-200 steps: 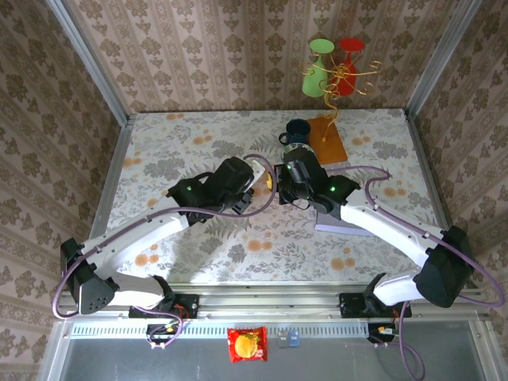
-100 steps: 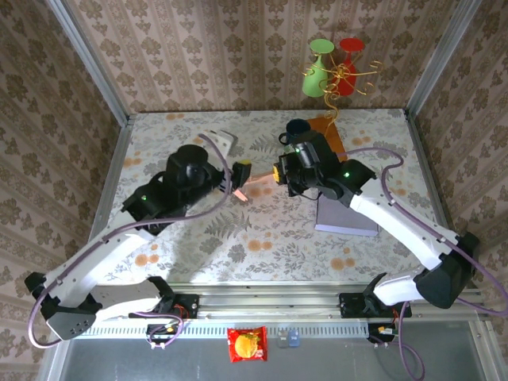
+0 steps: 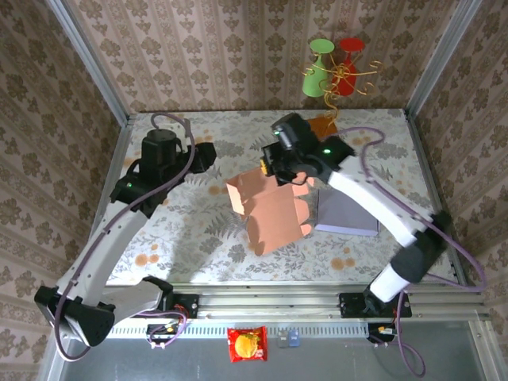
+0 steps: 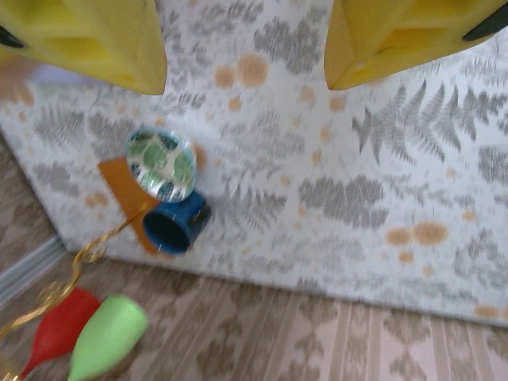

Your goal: Fold the paper box

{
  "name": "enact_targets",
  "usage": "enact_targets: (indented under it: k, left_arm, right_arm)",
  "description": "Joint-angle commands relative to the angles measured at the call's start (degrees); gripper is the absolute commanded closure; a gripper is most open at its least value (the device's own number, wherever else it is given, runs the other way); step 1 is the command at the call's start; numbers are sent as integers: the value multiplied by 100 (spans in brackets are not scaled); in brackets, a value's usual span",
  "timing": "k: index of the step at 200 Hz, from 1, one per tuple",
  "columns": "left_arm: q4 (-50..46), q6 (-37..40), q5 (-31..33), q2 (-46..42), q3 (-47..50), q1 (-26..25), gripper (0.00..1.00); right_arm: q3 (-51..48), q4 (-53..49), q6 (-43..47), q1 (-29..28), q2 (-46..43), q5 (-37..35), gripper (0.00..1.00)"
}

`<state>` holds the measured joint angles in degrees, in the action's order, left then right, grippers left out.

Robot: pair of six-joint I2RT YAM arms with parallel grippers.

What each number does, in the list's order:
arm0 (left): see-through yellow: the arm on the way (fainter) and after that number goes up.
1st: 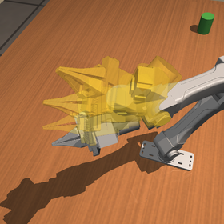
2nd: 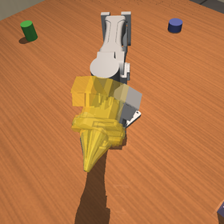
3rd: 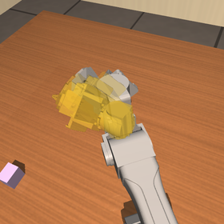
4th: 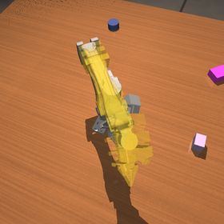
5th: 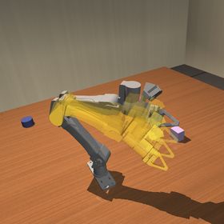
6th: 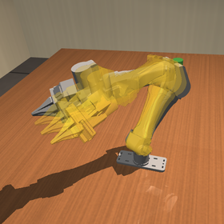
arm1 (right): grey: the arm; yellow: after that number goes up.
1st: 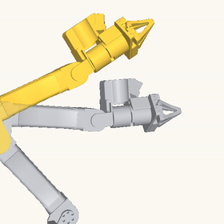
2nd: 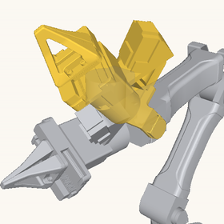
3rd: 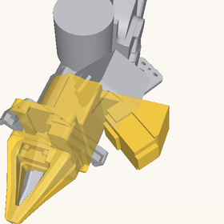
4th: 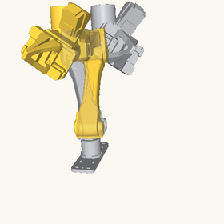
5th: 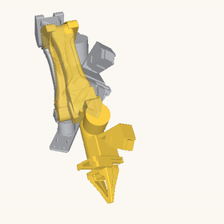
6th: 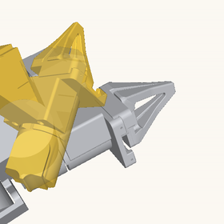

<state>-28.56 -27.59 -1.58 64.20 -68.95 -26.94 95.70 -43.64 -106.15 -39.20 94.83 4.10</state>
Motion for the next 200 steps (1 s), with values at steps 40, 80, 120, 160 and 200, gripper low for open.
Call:
enact_targets:
  k: [40, 80, 120, 160, 200]
  left_arm:
    - [-718, 842, -67, -30, 1147, -483, 31]
    - [-464, 1123, 315, 173, 1535, -928, 21]
    - [-514, 1174, 702, 447, 1612, -992, 21]
    - [-785, 683, 1479, 198, 1784, -871, 24]
    - [-423, 305, 727, -515, 2385, -67, 36]
  right_arm:
    - [-704, 2155, 455, 95, 1120, 335, 100]
    - [-1308, 3063, 500, 132, 1265, 467, 100]
    - [-1696, 3650, 605, 174, 1242, 452, 100]
    - [-2060, 4295, 895, 220, 1213, 579, 100]
    - [-2589, 5372, 1220, 220, 1182, 883, 100]
